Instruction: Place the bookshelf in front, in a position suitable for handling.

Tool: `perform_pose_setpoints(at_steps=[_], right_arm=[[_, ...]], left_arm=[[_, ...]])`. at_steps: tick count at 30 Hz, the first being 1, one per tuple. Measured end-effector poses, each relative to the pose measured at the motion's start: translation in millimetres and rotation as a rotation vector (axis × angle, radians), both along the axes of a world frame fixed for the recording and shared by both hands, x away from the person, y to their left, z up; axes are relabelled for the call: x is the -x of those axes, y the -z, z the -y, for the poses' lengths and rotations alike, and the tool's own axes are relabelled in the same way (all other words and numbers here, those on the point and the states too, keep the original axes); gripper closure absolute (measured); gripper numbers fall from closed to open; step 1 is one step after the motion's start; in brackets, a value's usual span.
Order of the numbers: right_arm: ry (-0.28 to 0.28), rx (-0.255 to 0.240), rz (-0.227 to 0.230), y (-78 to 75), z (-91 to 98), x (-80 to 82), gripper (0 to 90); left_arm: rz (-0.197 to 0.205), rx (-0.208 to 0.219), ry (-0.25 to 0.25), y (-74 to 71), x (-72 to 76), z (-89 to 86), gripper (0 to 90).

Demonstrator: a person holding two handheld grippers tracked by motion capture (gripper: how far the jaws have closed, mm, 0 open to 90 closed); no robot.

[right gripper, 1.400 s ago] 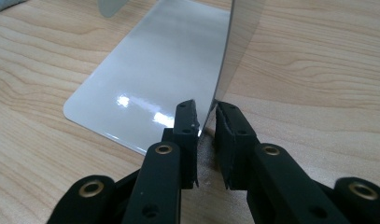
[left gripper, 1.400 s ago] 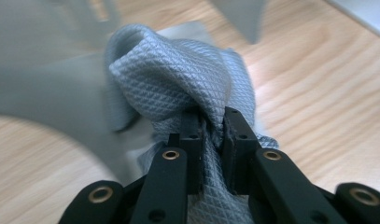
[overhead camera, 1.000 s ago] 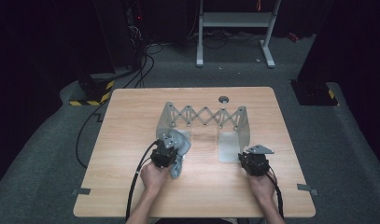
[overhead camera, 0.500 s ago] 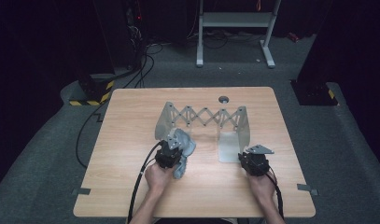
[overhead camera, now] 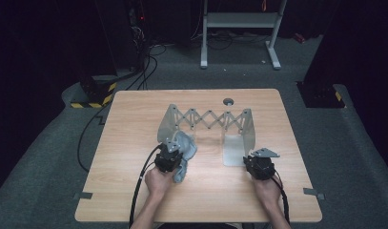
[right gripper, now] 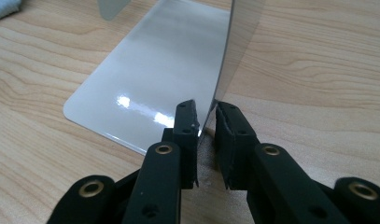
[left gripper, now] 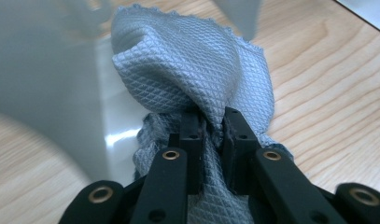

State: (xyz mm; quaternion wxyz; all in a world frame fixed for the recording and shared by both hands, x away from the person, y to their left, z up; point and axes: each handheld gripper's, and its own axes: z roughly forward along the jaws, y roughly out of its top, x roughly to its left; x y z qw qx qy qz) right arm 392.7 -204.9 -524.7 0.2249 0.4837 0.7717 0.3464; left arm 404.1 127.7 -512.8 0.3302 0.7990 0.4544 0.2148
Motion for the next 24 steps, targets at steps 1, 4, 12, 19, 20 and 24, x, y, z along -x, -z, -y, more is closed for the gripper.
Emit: perform_pose_setpoints(at_steps=[1, 4, 12, 19, 20, 24], right_arm=[[0.000, 0.000, 0.000, 0.0, 0.0, 0.0, 79.0], [0.000, 0.000, 0.000, 0.0, 0.0, 0.0, 79.0], [0.000, -0.001, -0.001, 0.0, 0.1, -0.1, 79.0], [0.000, -0.004, -0.002, 0.0, 0.3, -0.2, 79.1], [0.000, -0.004, -0.003, 0.0, 0.4, -0.2, 79.1], [0.000, -0.004, -0.003, 0.0, 0.4, -0.2, 79.1]], left_arm=[[-0.002, -0.008, 0.010, -0.7, -1.0, 1.8, 80.1], [0.000, -0.021, 0.001, -1.5, -3.6, 3.0, 80.1], [-0.015, -0.020, -0.062, -2.3, -7.2, -16.5, 80.1], [-0.023, -0.009, -0.041, -2.4, -17.9, -0.5, 80.2], [-0.023, -0.011, -0.032, -3.3, -20.2, 3.1, 80.1], [-0.030, -0.011, -0.031, -2.4, -26.3, 7.0, 80.2]])
